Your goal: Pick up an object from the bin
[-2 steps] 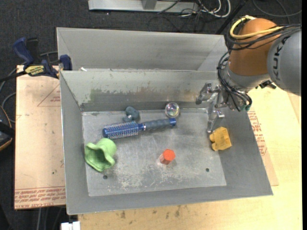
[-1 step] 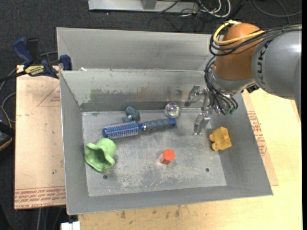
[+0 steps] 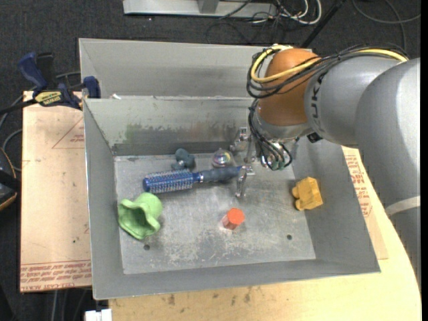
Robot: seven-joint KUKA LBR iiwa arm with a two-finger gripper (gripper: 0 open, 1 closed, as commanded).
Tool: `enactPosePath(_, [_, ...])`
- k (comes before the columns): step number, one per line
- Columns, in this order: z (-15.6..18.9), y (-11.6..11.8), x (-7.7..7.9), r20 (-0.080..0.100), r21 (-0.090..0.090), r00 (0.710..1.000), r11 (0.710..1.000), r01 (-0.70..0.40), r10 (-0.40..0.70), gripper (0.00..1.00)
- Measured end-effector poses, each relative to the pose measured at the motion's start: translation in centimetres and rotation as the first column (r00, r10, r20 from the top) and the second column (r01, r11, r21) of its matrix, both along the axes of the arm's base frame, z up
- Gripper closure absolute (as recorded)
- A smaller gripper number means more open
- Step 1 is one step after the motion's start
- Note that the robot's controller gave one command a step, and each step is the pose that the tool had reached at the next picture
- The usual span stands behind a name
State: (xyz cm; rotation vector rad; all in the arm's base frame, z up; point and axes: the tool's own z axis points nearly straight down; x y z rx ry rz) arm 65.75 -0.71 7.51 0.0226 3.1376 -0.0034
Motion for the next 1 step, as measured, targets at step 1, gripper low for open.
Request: enactPosePath(1, [0.37, 3.02, -1.15, 0.005, 0.002, 0.997, 0.997, -0.074, 0.074, 0.0])
